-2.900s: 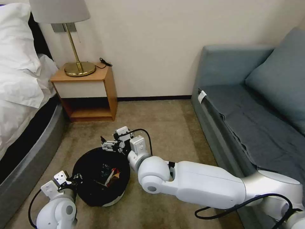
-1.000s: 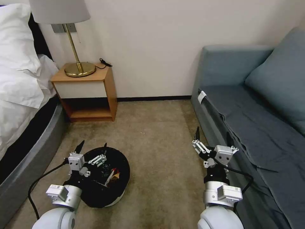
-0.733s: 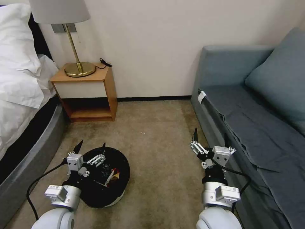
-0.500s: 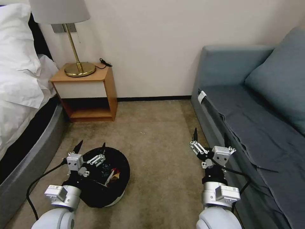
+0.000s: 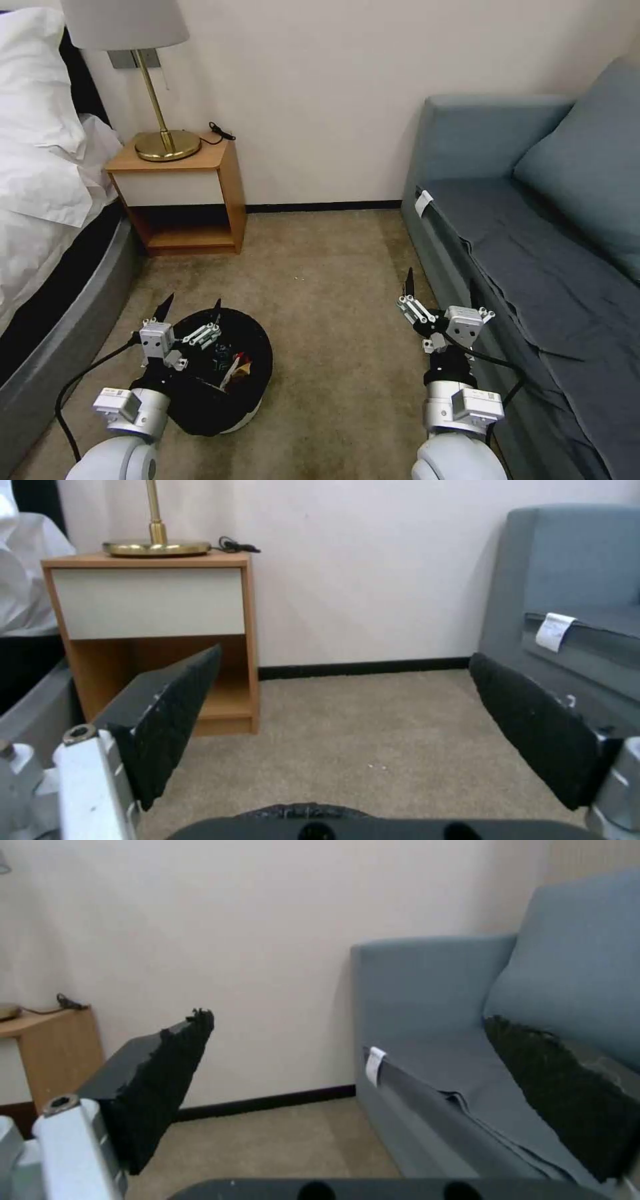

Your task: Pick up the trash bin, then pick up the garbage on the floor and place it into the trash bin.

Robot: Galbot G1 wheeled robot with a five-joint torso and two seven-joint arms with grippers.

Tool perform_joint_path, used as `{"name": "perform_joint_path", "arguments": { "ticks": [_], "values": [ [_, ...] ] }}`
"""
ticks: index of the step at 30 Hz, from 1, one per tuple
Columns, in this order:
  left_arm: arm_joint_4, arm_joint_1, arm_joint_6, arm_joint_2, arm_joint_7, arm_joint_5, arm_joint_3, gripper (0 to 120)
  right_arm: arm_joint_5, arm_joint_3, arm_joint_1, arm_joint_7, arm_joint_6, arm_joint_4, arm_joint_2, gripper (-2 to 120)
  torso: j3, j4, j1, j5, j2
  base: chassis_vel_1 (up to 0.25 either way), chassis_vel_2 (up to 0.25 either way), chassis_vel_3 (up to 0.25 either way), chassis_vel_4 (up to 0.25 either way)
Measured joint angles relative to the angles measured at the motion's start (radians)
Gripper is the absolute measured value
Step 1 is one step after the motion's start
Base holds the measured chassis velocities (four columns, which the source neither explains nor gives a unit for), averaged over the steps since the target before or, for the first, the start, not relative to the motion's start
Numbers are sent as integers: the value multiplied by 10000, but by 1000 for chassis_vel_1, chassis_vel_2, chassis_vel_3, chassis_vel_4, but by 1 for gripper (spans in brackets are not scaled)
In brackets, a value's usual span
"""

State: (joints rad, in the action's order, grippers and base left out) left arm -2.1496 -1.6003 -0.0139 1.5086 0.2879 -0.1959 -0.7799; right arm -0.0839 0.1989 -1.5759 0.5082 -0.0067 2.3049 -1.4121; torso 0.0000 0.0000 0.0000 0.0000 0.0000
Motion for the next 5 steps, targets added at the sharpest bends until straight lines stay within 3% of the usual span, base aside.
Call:
{"name": "perform_joint_path", "arguments": {
  "ticks": [5],
  "values": [
    [0,0,0,0,0,0,0,100,4,-1,3,3,-4,0,1,100,0,0,0,0,0,0,0,0,0]
  ]
}}
